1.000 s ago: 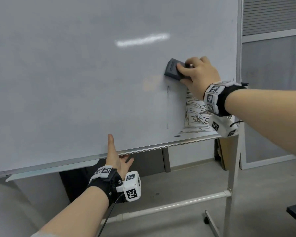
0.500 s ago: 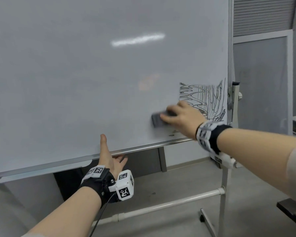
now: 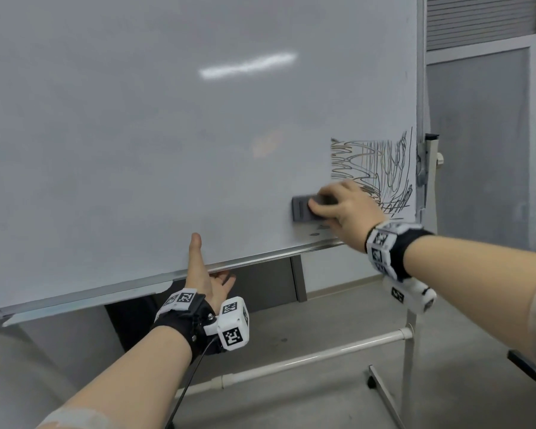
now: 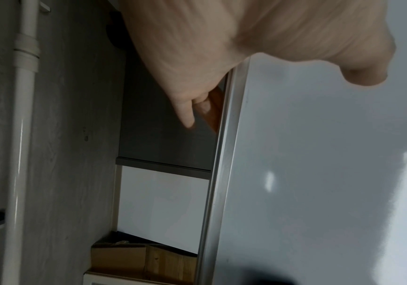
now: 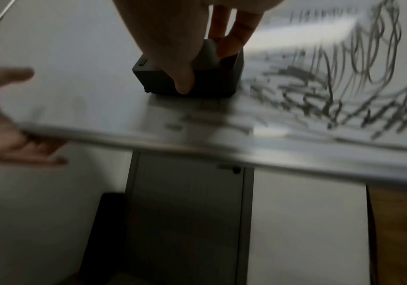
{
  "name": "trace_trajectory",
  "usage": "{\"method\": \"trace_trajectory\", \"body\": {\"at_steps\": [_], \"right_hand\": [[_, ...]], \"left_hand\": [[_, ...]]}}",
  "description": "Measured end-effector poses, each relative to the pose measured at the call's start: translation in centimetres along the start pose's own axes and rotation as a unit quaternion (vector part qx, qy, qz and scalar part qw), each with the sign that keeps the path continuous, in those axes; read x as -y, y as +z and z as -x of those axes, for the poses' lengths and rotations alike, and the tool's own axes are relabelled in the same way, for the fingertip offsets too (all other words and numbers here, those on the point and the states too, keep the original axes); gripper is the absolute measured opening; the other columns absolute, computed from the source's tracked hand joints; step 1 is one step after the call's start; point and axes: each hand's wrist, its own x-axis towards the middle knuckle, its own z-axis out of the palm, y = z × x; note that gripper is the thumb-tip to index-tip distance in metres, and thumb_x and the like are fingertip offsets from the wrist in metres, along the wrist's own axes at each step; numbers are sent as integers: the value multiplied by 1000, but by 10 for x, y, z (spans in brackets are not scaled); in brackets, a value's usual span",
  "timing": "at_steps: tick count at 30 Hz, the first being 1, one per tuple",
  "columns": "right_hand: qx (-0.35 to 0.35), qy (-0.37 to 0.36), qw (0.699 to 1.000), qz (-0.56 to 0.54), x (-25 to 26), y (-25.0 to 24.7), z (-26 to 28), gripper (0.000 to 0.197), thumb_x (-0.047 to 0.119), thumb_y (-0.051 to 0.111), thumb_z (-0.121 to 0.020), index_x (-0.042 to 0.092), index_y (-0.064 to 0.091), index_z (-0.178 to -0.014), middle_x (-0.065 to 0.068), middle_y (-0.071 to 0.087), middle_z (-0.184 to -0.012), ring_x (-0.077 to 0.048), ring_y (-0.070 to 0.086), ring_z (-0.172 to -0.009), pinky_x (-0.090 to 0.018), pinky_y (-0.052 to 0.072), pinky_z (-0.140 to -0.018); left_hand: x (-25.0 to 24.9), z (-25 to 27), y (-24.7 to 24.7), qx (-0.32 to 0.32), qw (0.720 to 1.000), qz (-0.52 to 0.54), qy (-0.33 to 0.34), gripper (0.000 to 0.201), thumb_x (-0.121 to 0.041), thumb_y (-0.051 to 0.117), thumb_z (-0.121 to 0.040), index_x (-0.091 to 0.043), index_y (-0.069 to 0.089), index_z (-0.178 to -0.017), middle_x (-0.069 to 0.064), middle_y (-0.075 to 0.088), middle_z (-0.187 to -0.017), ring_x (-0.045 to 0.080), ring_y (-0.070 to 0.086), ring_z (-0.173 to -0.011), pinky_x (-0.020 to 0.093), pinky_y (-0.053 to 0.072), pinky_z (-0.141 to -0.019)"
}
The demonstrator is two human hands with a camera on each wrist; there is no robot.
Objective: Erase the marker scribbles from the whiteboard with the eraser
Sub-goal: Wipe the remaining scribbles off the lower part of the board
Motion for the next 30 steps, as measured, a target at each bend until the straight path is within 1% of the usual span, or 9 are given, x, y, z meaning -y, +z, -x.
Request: {"method": "trace_trajectory", "body": {"at_steps": [4, 9, 15, 20, 22, 24, 25, 27, 30], "right_hand": [[74, -22, 997, -14, 13, 18, 43, 38, 11, 75, -79, 25, 66, -113, -9, 59, -112, -30, 46, -101, -42, 53, -57], [85, -45, 995, 18, 9, 4, 27, 41, 7, 75, -78, 26, 68, -113, -9, 61, -110, -32, 50, -99, -42, 53, -54], [-36, 80, 996, 1, -26, -53, -49, 45, 5, 68, -81, 21, 67, -123, -11, 62, -126, -40, 49, -111, -50, 50, -81], [-76, 110, 991, -7, -35, -48, -61, 48, 6, 71, -78, 22, 66, -122, -6, 62, -124, -38, 49, -107, -46, 49, -84], [-79, 91, 993, -15, -26, -28, -39, 46, 5, 72, -75, 20, 68, -118, -10, 63, -119, -40, 50, -103, -48, 50, -78], [-54, 52, 997, -21, -13, -4, -7, 44, 6, 74, -74, 20, 69, -116, -11, 63, -117, -38, 50, -100, -50, 51, -73], [-34, 36, 998, -24, -5, 8, 10, 43, 7, 75, -75, 20, 69, -116, -11, 62, -117, -36, 49, -99, -50, 52, -72], [5, 28, 999, -38, 11, 25, 38, 41, 9, 77, -77, 20, 69, -115, -10, 62, -118, -35, 49, -99, -49, 53, -70], [6, 40, 998, -49, 19, 34, 49, 42, 9, 80, -74, 20, 70, -113, -10, 62, -117, -35, 49, -100, -48, 54, -67]], "left_hand": [[2, 2, 3, -5, 1000, -4, 0, 107, -74, 65, -76, -27, 16, -159, 16, 30, -159, 29, 36, -144, 47, 33, -117], [1, 2, 1, -17, 1000, -7, 6, 107, -74, 67, -74, -31, 17, -158, 16, 28, -160, 31, 36, -144, 50, 36, -115], [3, -3, 1, -20, 1000, 5, 18, 103, -73, 69, -73, -31, 24, -156, 14, 35, -157, 30, 41, -141, 47, 40, -112], [2, -8, -1, -34, 999, -7, 27, 103, -75, 65, -75, -28, 22, -157, 15, 33, -157, 30, 40, -141, 42, 40, -112], [1, -11, -2, -40, 999, -26, 19, 107, -78, 62, -74, -26, 20, -157, 15, 37, -153, 28, 46, -135, 37, 44, -104], [-2, -12, -2, -49, 998, -44, 8, 109, -83, 61, -68, -26, 26, -154, 12, 51, -133, 23, 55, -104, 31, 46, -74], [-4, -13, -2, -53, 997, -48, 6, 109, -85, 62, -63, -28, 31, -150, 9, 54, -120, 22, 51, -87, 30, 38, -61], [-5, -15, -4, -54, 998, -45, 5, 109, -88, 63, -56, -31, 37, -145, 5, 55, -109, 19, 45, -75, 27, 28, -54], [-6, -16, -4, -59, 998, -37, 9, 111, -88, 63, -52, -34, 38, -145, 5, 56, -108, 19, 43, -70, 27, 26, -53]]}}
